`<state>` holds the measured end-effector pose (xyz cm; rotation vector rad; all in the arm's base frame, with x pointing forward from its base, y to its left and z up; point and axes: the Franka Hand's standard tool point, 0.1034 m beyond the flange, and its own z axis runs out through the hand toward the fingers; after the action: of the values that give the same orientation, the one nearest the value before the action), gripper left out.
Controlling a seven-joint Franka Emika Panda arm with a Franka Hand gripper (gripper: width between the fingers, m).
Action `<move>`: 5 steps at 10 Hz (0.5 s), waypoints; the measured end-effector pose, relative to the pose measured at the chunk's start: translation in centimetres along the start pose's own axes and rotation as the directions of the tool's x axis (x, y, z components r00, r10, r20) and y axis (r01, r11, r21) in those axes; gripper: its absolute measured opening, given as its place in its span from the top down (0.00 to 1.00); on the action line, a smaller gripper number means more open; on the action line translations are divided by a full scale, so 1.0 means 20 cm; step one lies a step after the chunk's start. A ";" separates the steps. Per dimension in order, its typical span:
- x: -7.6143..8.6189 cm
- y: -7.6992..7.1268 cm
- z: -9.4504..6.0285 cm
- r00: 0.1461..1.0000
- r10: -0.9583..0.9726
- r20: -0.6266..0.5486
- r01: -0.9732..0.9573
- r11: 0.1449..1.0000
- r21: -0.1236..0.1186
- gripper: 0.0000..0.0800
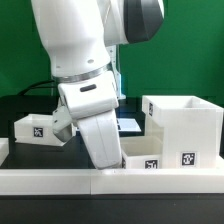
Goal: Assemble drawer
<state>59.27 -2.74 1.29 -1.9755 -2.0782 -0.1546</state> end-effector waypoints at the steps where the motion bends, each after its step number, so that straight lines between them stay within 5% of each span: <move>1: 0.03 -0.01 0.01 1.000 -0.004 0.001 0.004 1.000 -0.010 0.19; 5: 0.03 -0.01 0.02 1.000 0.000 0.000 0.000 1.000 -0.011 0.19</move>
Offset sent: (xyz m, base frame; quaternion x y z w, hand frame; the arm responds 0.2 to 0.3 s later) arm 0.0000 0.0000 0.0000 0.0000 0.0000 0.0000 1.0000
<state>58.96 -2.09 1.12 -1.9814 -2.0817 -0.1664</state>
